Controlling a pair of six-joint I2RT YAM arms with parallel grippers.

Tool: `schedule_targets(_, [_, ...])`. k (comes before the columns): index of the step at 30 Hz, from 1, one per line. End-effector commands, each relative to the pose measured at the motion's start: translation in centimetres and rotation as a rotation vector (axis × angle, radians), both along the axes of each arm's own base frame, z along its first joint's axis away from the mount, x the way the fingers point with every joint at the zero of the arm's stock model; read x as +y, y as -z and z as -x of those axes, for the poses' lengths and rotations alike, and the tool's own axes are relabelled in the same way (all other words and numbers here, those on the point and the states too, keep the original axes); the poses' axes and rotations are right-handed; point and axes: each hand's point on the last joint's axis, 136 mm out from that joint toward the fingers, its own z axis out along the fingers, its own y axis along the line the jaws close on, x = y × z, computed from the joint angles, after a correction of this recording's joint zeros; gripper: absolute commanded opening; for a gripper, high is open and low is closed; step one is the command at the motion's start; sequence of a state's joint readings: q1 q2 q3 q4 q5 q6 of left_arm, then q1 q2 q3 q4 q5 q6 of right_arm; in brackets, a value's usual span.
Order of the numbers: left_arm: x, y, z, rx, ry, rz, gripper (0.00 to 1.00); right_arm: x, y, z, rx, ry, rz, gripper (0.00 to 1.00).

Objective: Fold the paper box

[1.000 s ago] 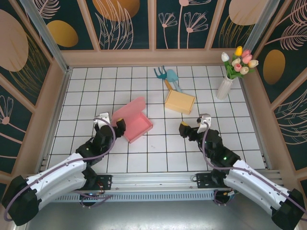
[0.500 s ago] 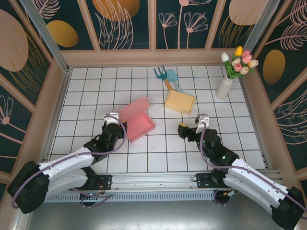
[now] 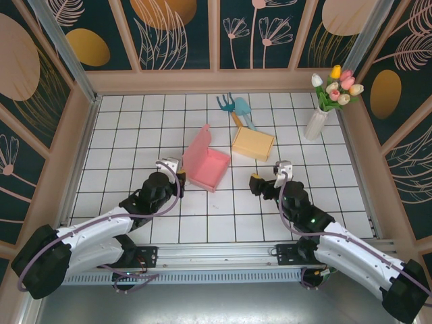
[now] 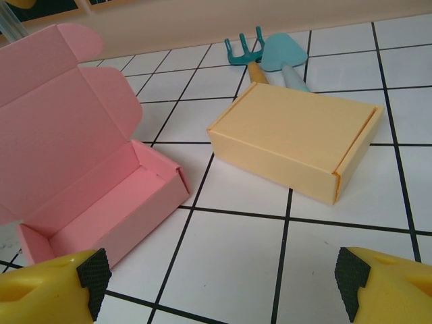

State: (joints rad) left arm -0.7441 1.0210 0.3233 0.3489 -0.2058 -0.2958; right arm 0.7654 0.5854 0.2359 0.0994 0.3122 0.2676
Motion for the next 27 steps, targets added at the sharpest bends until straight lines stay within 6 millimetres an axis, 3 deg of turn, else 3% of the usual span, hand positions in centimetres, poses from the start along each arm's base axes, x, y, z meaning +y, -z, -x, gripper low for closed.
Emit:
schedule_targets(1, [-2.2,-2.1,0.7,-0.048,0.125,0.073,0.0,1.1,-1.9,-0.1,-0.104,-0.073,0.016,0.9])
schedule_targets(5, [-2.5,-3.2,1.3,-0.094,0.168,0.114,0.0,2.3,-5.4,-1.1,-0.292,-0.162,0.1,0.85])
schedule_targets(8, [-2.8,-4.0,2.1,-0.129,0.212,0.149,0.0,4.4,-6.6,-1.7,-0.415,-0.376,0.121,0.79])
schedule_targets(12, [-3.2,-5.1,3.6,-0.174,0.284,0.2,0.0,5.1,-4.6,-5.1,-0.345,-0.545,0.265,0.81])
schedule_targets(14, [-3.0,-5.8,4.2,-0.199,0.296,0.221,0.0,5.7,-2.8,-5.6,-0.295,-0.647,0.343,0.83])
schedule_targets(16, [-2.6,-6.7,4.7,-0.234,0.304,0.244,0.0,6.0,-2.4,-6.1,-0.269,-0.726,0.361,0.83])
schedule_targets(21, [-2.8,-8.1,5.3,-0.28,0.341,0.254,0.0,7.0,-3.7,-7.3,-0.286,-0.841,0.4,0.79])
schedule_targets(27, [-3.1,-7.6,4.3,-0.277,0.327,0.18,0.0,7.8,-5.8,-9.0,-0.28,-0.898,0.449,0.75])
